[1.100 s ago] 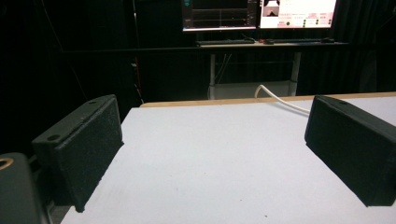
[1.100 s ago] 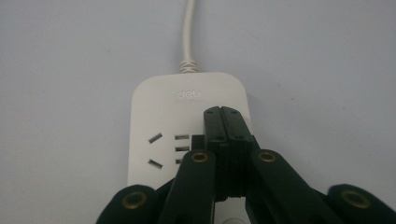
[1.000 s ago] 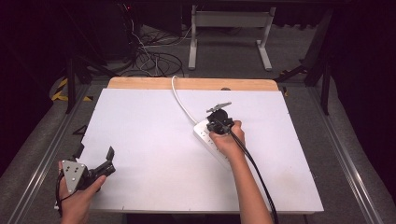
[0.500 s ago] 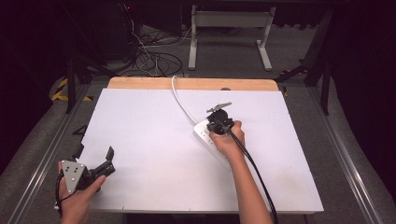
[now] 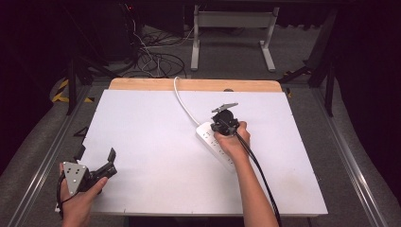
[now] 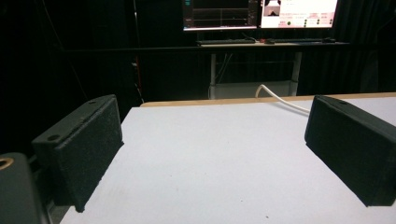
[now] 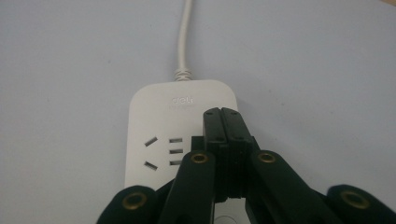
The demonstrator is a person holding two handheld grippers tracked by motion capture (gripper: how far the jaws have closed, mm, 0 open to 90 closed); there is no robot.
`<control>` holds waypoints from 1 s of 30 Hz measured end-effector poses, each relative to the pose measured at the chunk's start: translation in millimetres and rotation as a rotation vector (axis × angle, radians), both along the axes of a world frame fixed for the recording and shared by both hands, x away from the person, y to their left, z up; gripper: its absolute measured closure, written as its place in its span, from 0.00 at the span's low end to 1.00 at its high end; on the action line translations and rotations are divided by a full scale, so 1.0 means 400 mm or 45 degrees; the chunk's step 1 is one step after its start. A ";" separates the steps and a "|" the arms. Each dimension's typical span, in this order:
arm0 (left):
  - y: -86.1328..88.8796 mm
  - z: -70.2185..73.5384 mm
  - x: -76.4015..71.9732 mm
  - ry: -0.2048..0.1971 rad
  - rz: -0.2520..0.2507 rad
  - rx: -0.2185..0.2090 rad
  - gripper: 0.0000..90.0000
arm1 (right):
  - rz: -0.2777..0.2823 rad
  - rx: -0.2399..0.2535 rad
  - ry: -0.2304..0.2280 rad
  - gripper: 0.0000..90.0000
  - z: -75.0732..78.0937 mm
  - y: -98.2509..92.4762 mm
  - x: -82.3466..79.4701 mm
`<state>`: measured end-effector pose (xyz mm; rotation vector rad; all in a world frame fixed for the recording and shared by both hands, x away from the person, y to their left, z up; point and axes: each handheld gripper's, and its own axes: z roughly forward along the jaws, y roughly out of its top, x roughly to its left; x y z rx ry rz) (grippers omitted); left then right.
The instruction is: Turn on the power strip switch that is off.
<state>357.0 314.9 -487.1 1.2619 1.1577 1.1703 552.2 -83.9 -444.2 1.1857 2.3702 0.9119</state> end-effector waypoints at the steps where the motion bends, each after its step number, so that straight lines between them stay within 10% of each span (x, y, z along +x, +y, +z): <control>1: -0.001 0.000 0.000 -0.002 0.000 -0.006 0.05 | 0.003 0.005 -0.009 1.00 0.001 -0.001 0.000; 16: -0.004 -0.001 0.005 0.004 -0.008 0.015 0.05 | 0.075 0.075 -0.177 1.00 0.033 -0.044 -0.042; 30: -0.009 -0.002 0.009 0.005 -0.009 0.020 0.05 | 0.116 0.263 -0.354 1.00 0.072 -0.143 -0.111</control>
